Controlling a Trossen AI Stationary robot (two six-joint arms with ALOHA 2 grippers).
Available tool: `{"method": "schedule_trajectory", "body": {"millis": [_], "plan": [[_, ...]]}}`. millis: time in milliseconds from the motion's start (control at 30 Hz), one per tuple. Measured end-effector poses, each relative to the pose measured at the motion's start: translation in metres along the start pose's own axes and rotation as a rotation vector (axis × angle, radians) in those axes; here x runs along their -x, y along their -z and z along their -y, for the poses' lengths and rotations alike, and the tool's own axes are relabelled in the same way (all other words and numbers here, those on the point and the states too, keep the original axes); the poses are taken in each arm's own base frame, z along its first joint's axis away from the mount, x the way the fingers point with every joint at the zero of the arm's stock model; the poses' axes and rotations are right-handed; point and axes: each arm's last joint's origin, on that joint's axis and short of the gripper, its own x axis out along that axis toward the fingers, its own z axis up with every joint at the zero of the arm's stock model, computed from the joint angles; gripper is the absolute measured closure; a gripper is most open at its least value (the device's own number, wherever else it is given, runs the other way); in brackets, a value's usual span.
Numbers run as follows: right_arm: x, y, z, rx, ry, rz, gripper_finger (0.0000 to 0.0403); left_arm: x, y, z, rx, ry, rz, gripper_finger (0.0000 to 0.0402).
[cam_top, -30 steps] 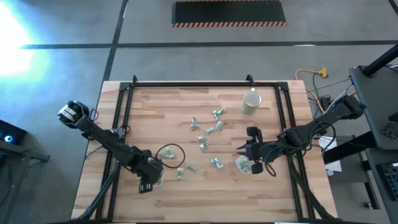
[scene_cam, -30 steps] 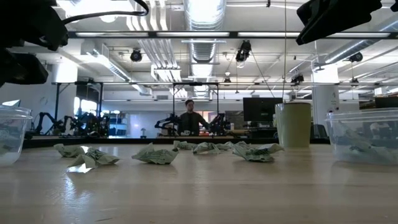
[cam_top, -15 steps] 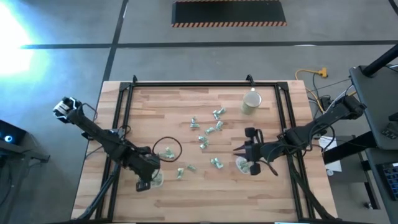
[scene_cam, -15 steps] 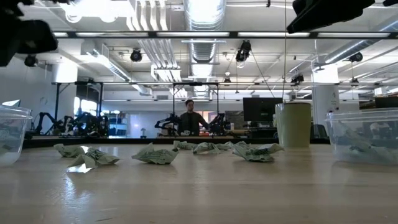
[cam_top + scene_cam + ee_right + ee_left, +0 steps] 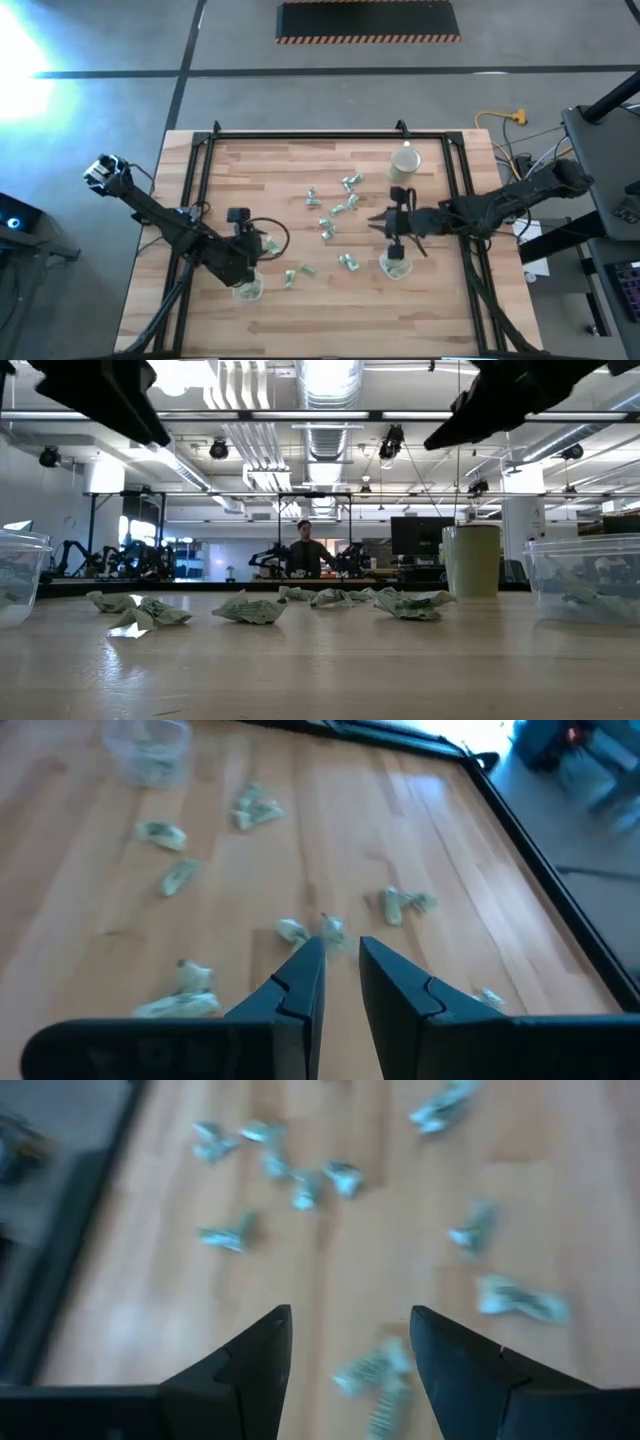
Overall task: Pick and place Stevia / Truvia into bins
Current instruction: Put the stevia packet into the right transparent container
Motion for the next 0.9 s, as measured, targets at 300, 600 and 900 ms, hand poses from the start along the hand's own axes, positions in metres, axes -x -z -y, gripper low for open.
{"method": "schedule_trajectory", "body": {"millis": [300, 600, 900], "plan": [[-0.014, 0.002, 0.043, 0.01, -0.043, -0.034, 0.0343, -0.017, 0.016, 0.004, -0.038, -0.121, 0.013, 0.0214], [-0.021, 0.007, 0.065, 0.112, -0.031, -0.06, 0.0297, -0.029, 0.029, 0.007, -0.027, -0.161, 0.048, 0.0214], [-0.069, 0.023, 0.062, 0.221, -0.036, -0.246, 0.0257, -0.025, 0.027, 0.004, -0.011, -0.198, 0.084, 0.0214]]}}
